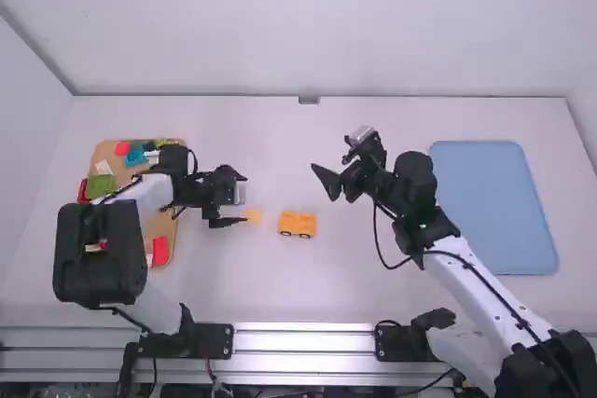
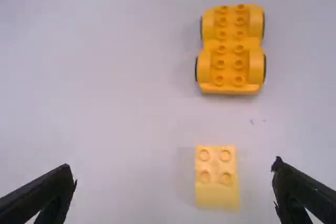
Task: Assemble lego blocks to make yellow taxi
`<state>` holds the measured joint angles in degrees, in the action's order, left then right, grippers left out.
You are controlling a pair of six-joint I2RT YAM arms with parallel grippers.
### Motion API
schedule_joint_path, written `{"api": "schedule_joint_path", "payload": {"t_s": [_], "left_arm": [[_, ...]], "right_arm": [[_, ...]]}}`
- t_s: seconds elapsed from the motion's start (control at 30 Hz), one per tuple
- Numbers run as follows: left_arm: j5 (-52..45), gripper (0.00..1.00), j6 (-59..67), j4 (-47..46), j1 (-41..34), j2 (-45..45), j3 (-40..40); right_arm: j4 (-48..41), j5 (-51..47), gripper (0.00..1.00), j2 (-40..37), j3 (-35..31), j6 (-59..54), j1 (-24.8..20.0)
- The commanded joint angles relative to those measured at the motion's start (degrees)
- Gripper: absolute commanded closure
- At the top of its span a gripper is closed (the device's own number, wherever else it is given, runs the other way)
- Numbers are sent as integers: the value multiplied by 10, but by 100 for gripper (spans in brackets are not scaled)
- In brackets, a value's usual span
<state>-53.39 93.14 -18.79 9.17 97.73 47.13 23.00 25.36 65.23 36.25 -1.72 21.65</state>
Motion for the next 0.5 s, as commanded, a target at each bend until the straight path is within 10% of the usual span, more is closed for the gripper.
{"api": "schedule_joint_path", "payload": {"t_s": [0.0,0.47], "left_arm": [[-108,1,-30,27,14,33,-29],[-103,1,17,0,14,186,40]], "right_arm": [[-1,2,2,-8,-4,2,0],[-8,2,2,-8,-4,-2,17]]}}
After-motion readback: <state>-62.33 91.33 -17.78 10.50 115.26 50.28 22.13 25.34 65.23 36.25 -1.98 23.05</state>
